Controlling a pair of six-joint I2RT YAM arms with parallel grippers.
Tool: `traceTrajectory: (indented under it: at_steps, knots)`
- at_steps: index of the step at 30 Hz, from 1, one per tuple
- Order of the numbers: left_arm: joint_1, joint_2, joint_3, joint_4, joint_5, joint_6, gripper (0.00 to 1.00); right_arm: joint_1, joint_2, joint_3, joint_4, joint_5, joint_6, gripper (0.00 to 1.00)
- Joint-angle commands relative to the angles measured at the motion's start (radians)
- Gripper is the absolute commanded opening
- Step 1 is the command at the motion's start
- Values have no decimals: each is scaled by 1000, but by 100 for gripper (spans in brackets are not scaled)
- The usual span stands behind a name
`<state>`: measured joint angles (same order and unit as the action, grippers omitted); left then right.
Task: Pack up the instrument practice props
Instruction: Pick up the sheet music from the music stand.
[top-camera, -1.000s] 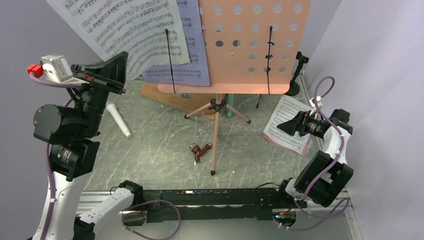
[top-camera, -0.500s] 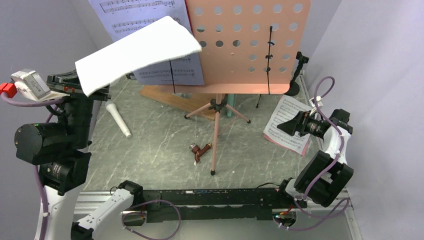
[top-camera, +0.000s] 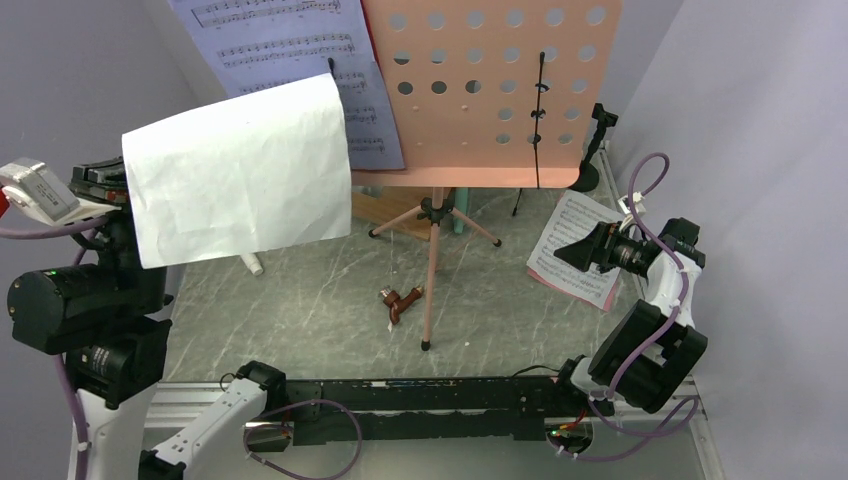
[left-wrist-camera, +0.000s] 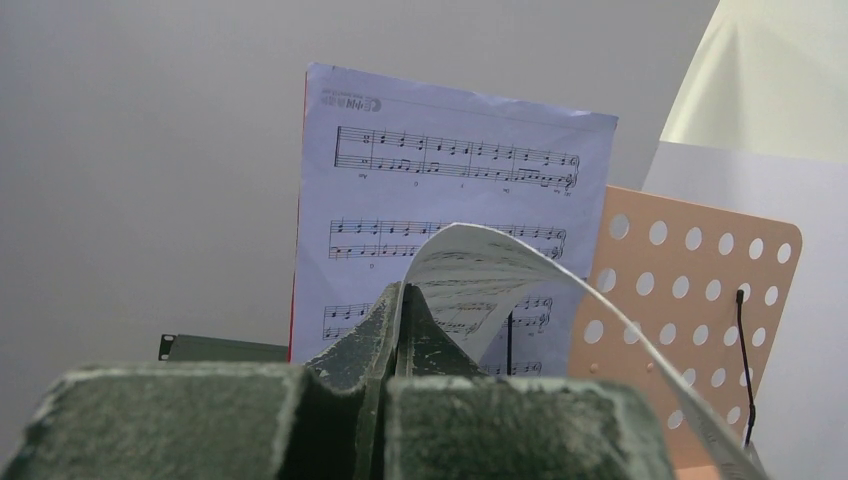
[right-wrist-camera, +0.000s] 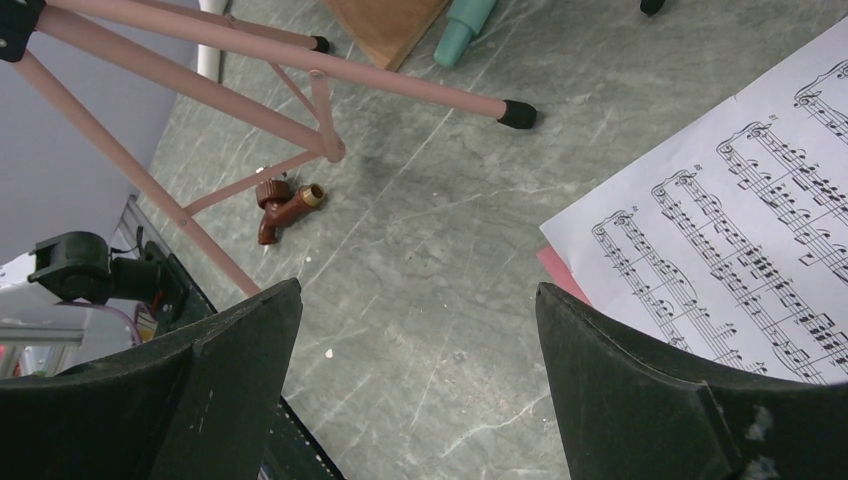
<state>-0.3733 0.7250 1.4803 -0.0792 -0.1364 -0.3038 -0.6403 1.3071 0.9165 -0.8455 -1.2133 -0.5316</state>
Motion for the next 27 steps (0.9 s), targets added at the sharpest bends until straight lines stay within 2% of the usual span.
traceTrajectory:
  at_steps: [1,8,19,24,27]
  knots:
    - [2,-4,31,3,-5,14,0,4,4,10,3,-11,-28,90]
    - [2,-27,34,-32,23,-12,0,4,11,11,-3,-10,-33,90]
    - [-21,-64,53,-236,246,-49,0,8,23,16,-20,-9,-50,90]
    - [-45,-108,23,-290,283,-56,0,8,25,15,-21,-7,-54,90]
    - [-55,-141,0,-322,259,-57,0,8,25,15,-21,-7,-56,90]
